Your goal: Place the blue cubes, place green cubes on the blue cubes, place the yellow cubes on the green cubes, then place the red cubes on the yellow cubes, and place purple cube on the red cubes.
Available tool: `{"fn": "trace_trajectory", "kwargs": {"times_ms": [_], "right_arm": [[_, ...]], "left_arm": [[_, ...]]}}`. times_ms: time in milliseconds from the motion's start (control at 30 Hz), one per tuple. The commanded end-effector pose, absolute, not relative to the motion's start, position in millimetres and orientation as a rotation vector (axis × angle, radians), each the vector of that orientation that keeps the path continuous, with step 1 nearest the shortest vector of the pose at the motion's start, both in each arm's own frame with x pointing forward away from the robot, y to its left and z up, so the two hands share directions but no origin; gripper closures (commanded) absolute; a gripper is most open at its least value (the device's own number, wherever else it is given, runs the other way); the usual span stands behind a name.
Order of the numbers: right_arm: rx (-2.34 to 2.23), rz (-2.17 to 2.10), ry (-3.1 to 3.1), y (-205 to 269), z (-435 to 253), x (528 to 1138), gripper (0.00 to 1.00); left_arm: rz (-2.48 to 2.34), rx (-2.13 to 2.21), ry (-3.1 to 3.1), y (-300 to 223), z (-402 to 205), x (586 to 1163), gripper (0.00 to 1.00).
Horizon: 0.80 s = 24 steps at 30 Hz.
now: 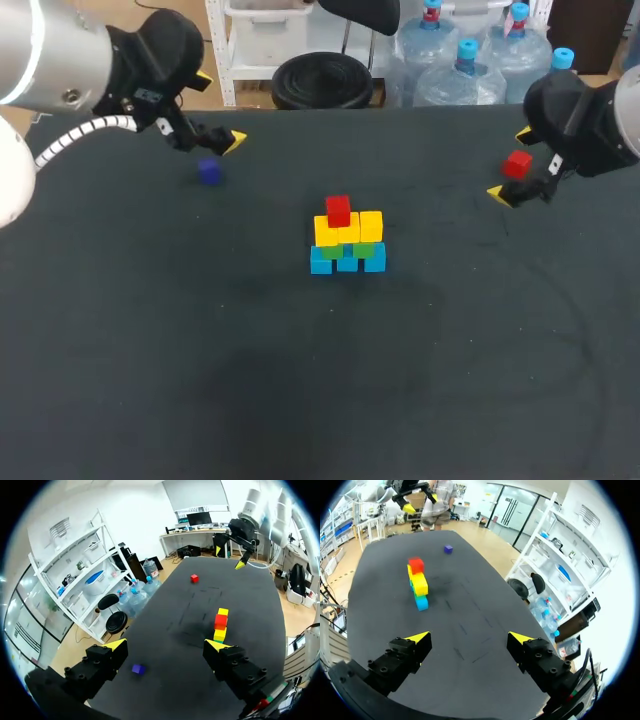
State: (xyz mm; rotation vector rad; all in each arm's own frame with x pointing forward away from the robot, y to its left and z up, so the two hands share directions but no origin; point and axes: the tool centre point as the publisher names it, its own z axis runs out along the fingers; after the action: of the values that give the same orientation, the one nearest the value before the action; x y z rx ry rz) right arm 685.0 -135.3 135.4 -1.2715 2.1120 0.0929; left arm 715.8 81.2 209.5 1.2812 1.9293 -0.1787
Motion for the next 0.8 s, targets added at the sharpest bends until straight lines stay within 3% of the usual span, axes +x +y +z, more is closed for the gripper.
{"fn": "trace_trajectory", "kwargs": {"times_ms": [33, 500, 800], "right_arm": [[-1.182, -0.169, 2.132, -158.8, 147.4, 695.9, 0.00], [-1.353, -0.278, 2.299, -175.0, 133.0, 745.1, 0.00], [-1.214, -0.210, 2.397, -191.3, 112.6, 795.5, 0.00]], "left_arm": [[-0.182, 1.282, 1.926, 82.4, 209.3, 715.4, 0.00], [-0.182, 1.282, 1.926, 82.4, 209.3, 715.4, 0.00], [-0.182, 1.282, 1.926, 82.4, 209.3, 715.4, 0.00]]}}
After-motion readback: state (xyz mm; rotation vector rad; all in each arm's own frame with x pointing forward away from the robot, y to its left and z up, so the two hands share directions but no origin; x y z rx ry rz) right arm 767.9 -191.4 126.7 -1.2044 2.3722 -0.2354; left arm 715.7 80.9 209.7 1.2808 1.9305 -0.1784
